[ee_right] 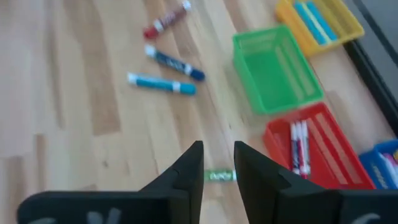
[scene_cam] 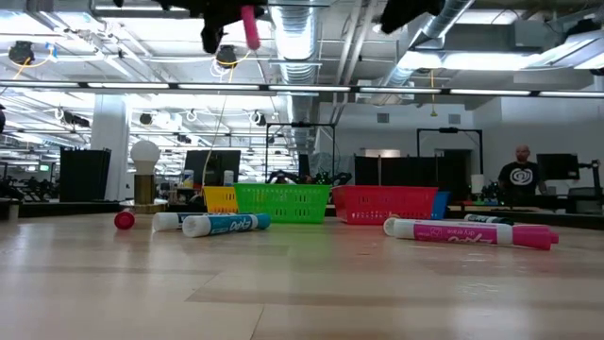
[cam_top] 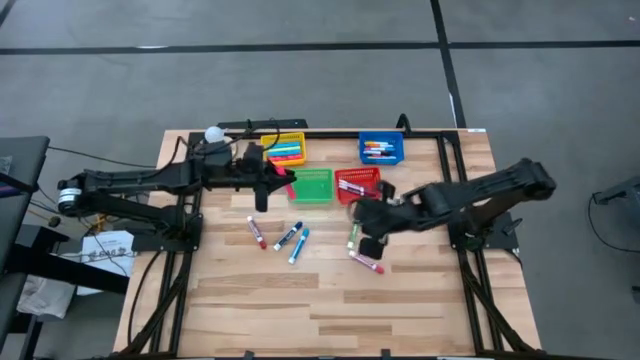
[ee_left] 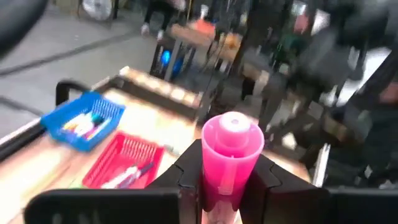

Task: Pick & Place Markers
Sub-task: Put the pink sharpie into the yellow bin, then put the large red marker into the green bin

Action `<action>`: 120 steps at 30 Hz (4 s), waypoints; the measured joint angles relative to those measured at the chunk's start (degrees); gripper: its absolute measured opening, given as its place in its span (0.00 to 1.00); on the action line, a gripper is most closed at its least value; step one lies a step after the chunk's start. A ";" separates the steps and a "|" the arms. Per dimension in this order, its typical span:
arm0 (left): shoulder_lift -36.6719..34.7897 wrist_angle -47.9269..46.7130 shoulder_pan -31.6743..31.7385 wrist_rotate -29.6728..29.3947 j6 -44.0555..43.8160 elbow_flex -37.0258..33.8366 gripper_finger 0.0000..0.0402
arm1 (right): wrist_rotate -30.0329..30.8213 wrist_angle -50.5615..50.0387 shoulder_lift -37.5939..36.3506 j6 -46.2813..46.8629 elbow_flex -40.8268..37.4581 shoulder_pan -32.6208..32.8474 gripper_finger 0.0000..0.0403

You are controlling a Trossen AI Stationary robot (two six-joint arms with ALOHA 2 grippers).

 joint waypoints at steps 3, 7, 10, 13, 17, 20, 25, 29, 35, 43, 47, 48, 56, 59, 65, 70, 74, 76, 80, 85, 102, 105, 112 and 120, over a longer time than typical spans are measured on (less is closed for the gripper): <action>3.98 -4.75 -0.02 -0.10 2.69 4.41 0.14 | -2.07 5.88 -6.87 -1.52 -6.08 -0.02 0.17; 10.63 -10.86 0.30 -0.11 6.27 10.46 0.14 | -5.04 11.84 -15.56 -2.15 -13.93 -0.11 0.14; 15.58 -15.12 1.37 -0.09 8.21 14.80 0.14 | -5.89 16.62 -21.92 -2.16 -19.59 0.05 0.12; 19.54 -20.12 3.08 -0.13 10.03 18.51 0.14 | -7.05 21.94 -27.75 -2.20 -25.24 0.70 0.10; 23.54 -25.10 5.66 -0.59 12.04 22.12 0.14 | -7.73 26.73 -35.09 -2.20 -31.95 1.41 0.07; 25.48 -27.47 7.77 -1.31 12.37 23.31 0.14 | -7.69 29.74 -39.80 -2.29 -35.87 1.84 0.05; 28.13 -30.09 11.37 -2.66 14.73 23.65 0.14 | -7.58 32.06 -47.04 -2.57 -40.69 1.81 0.02; 30.09 -31.63 14.81 -4.39 19.19 23.61 0.14 | -7.17 34.77 -51.70 -2.82 -43.58 1.68 0.00; 32.36 -31.59 21.38 -4.41 27.75 23.61 0.14 | -6.73 38.12 -56.35 -3.67 -47.24 0.95 0.00; 37.51 -31.60 29.48 -0.76 37.97 26.95 0.14 | -4.17 46.22 -60.79 -3.68 -53.66 -2.55 0.00; 41.68 -31.81 31.26 0.72 42.38 30.43 0.14 | -4.04 47.51 -62.83 -3.66 -55.95 -4.53 0.00; 42.62 -31.82 31.44 0.78 42.97 31.28 0.14 | -4.06 47.53 -63.19 -3.46 -56.61 -5.02 0.00; 47.52 -33.67 31.47 2.30 47.87 33.85 0.14 | -4.07 45.15 -63.65 -1.69 -60.72 -8.80 0.00; 48.01 -34.87 31.49 2.30 48.59 33.86 0.14 | -4.06 45.31 -63.65 -1.52 -60.98 -10.40 0.00; 48.04 -37.55 31.50 2.02 51.02 33.88 0.14 | -4.06 45.54 -63.74 0.39 -60.97 -13.08 0.00; 48.04 -38.51 31.55 1.93 51.83 32.48 0.14 | -4.09 45.54 -63.74 0.39 -60.97 -14.43 0.00; 48.02 -38.29 31.80 1.86 51.84 31.67 0.14 | -4.09 45.54 -63.74 0.39 -60.97 -14.84 0.00; 48.02 -38.17 31.95 1.86 52.24 31.56 0.14 | -4.13 45.53 -63.74 0.39 -60.97 -14.83 0.00; 48.02 -37.95 32.26 1.84 53.97 31.54 0.14 | -4.13 45.52 -63.74 1.01 -60.97 -14.84 0.00; 48.02 -37.62 32.37 1.86 54.38 31.54 0.14 | -4.17 45.54 -63.74 1.30 -60.97 -14.82 0.00; 52.74 -36.18 32.48 1.62 54.40 31.47 0.17 | -4.15 46.87 -63.74 1.35 -60.96 -14.80 0.00; 52.74 -34.34 32.47 1.64 54.40 31.47 0.19 | -4.15 46.87 -63.74 1.34 -60.97 -14.80 0.00; 52.74 -33.63 32.46 1.65 54.40 31.47 0.22 | -4.15 46.85 -63.74 1.33 -60.95 -14.80 0.00; 52.69 -33.23 32.40 1.23 54.38 31.47 0.31 | -4.15 46.85 -63.74 1.33 -60.95 -14.80 0.00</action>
